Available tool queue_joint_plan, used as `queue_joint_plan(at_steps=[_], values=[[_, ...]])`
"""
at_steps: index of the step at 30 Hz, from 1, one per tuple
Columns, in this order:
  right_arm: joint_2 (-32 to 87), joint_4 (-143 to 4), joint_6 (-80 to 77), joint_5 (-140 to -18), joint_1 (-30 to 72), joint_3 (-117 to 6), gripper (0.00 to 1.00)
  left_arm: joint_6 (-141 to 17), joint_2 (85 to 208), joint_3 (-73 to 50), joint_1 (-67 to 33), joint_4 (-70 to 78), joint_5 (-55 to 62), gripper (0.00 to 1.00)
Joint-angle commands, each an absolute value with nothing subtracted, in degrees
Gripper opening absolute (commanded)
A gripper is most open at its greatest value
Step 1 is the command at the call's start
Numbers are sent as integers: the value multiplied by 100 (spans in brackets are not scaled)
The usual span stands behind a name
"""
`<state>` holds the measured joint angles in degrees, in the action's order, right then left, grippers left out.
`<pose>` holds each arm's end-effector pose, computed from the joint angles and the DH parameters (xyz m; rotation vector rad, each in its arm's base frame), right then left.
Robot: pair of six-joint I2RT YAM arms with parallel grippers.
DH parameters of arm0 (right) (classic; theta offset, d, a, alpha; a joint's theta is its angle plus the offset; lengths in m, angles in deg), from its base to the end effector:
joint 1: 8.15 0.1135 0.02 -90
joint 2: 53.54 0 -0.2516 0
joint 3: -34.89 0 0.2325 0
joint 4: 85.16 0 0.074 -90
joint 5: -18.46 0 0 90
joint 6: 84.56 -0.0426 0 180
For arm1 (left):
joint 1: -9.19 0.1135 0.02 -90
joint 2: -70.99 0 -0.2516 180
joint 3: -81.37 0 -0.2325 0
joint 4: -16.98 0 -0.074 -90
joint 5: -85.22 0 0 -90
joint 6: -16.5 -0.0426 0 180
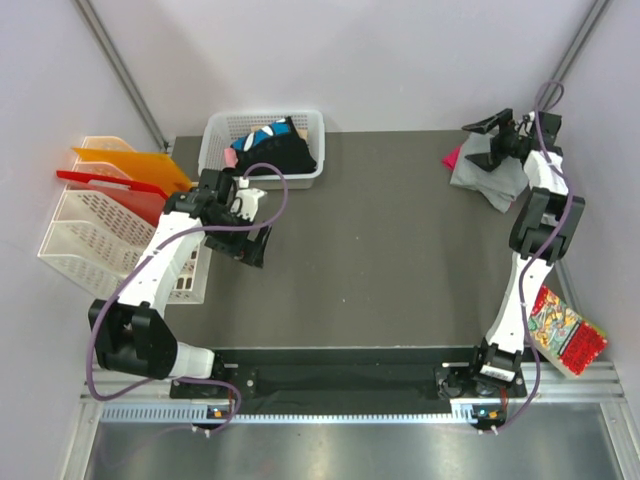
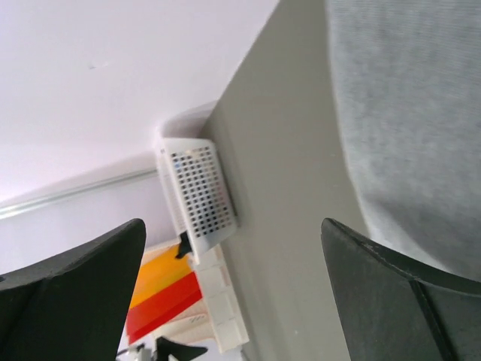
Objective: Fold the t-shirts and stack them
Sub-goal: Put the neatly folded tshirt into the corner of the board with the right arm
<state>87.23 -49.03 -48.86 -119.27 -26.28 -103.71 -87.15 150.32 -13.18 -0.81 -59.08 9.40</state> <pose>0.5114 -0.1343 0.2002 0.9287 2.0745 1.2689 0.2386 -0.0527 0.2772 0.6265 2.6952 -0.3283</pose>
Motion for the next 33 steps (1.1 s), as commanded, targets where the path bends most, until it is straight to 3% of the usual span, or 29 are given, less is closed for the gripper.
queue_joint_plan(at_steps=[1, 22, 28, 33], values=[[8216, -6738, -5836, -12586, -2660, -9978, 100, -8774, 15001, -1064, -57, -6082, 972, 99], [9544, -5500, -4879, -12471, -3047, -10214, 100, -8853, 14473, -1644, -30, -6521, 6, 99], [8912, -5727, -5054, -12700, -3038, -10363, 100, -8906, 14368, -1478, 31, -6574, -74, 99], [7586, -5826, -5205, -12753, -2846, -10232, 100, -8932, 14341, -1030, 57, -6565, -12, 99]])
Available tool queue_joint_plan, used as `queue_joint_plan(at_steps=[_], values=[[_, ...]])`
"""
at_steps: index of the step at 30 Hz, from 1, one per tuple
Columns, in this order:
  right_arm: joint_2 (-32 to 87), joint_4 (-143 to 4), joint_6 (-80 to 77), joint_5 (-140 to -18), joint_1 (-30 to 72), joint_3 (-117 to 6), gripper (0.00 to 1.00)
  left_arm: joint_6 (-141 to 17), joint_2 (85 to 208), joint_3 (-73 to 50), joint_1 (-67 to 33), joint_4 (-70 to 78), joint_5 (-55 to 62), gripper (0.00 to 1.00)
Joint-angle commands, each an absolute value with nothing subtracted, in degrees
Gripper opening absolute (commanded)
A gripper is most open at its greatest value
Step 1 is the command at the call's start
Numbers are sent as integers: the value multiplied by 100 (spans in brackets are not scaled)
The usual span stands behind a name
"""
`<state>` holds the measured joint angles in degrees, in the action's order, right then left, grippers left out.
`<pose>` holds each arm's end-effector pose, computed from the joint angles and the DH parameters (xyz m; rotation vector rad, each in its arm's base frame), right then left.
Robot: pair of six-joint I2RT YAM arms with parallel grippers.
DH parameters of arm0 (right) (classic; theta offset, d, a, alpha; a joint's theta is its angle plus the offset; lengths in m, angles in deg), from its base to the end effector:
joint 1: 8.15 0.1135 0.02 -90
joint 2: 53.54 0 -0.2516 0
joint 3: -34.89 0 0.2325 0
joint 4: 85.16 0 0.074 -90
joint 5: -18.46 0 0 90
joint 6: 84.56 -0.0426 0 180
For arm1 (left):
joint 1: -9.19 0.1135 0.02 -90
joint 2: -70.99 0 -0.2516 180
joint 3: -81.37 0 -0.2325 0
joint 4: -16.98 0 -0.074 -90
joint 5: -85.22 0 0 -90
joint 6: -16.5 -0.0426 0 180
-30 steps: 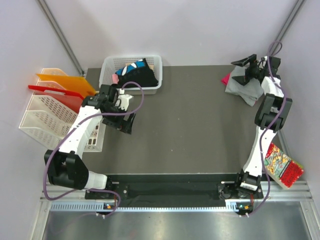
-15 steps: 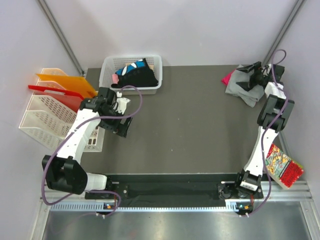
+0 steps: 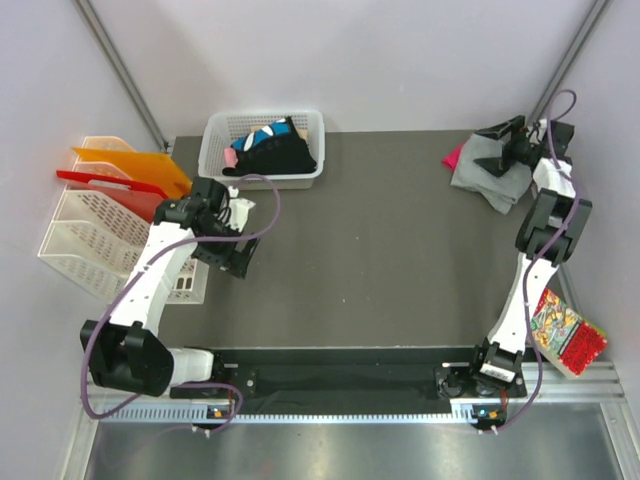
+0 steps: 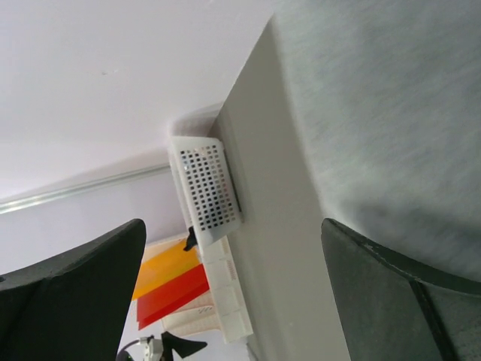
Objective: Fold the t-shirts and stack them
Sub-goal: Put the neatly folded tshirt into the corner of the board with the right arm
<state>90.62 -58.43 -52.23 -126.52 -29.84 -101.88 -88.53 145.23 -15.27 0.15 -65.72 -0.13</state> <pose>0.5110 -0.1657 0.1757 0.9002 1.9982 1.3916 0.2109 -0.0371 0.2808 0.6105 2.7837 -0.0941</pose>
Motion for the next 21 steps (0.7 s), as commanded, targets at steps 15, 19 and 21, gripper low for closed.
queue_joint_plan(at_steps=[15, 19, 21], values=[[2655, -2089, -1451, -8500, 116, -6922, 100, -8986, 14069, -879, 110, -5590, 304, 99], [1960, -2011, -1390, -8508, 187, -6435, 100, -8801, 14183, -809, 110, -5555, 427, 99], [1871, -1976, -1284, -8516, 222, -6339, 100, -8704, 14271, -748, 110, -5546, 410, 99]])
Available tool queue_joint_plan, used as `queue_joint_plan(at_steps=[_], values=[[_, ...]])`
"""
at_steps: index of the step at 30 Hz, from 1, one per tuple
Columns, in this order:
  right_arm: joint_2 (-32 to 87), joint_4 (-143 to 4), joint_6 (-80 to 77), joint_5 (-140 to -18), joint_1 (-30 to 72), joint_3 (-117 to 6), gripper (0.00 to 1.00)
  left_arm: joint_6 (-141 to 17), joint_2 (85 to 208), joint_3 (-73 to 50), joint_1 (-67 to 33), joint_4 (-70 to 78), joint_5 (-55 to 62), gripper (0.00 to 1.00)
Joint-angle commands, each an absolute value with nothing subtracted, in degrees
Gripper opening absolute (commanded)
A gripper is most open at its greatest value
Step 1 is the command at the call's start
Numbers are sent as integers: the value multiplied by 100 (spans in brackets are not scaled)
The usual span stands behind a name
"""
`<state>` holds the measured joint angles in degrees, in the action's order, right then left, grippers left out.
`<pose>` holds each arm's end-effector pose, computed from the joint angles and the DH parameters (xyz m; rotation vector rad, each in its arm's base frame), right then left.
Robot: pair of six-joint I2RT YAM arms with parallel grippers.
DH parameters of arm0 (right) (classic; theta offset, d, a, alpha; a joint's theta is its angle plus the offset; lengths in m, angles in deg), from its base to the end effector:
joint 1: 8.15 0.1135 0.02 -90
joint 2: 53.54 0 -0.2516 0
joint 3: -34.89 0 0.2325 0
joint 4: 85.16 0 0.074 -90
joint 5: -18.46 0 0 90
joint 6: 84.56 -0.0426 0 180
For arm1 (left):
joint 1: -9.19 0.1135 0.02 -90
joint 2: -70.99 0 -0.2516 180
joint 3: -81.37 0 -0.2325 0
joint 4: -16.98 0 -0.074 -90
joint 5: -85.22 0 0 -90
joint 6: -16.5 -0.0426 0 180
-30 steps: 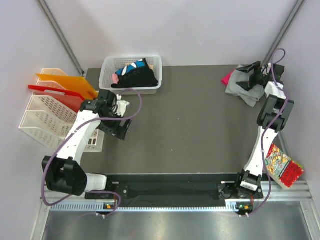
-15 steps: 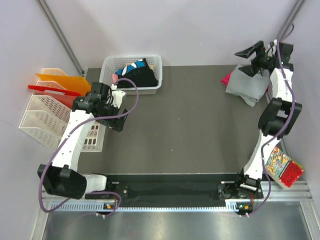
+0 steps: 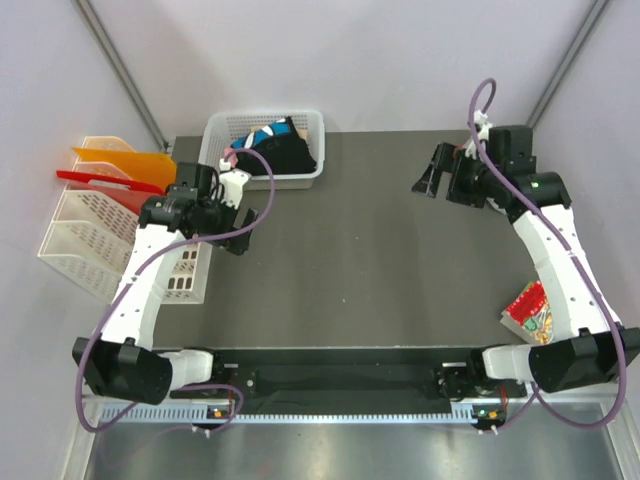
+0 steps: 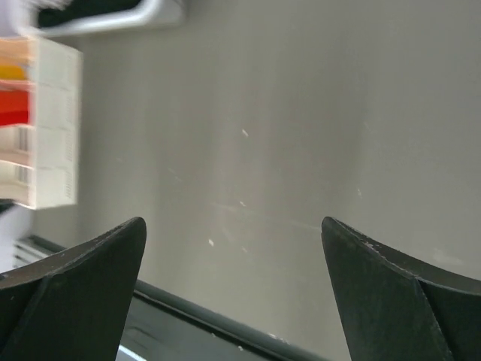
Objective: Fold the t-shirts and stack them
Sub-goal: Put the neatly folded tshirt into the corner of the board with the right arm
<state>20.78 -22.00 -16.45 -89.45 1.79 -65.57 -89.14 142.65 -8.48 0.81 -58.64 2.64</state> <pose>0.2461 0.0564 0.3892 0.0585 2.2579 0.6489 0.2212 -0.0381 0.3284 0.5803 2.4927 -0.1178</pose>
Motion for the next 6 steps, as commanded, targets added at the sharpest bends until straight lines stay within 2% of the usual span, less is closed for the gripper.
queue_joint_plan(at_steps=[1, 6], values=[[1844, -1914, -1240, -8490, 240, -6321, 100, -8678, 14297, -695, 110, -5546, 366, 99], [1879, -1940, -1108, -8525, 266, -6250, 100, -8572, 14262, -686, 110, -5467, 270, 99]])
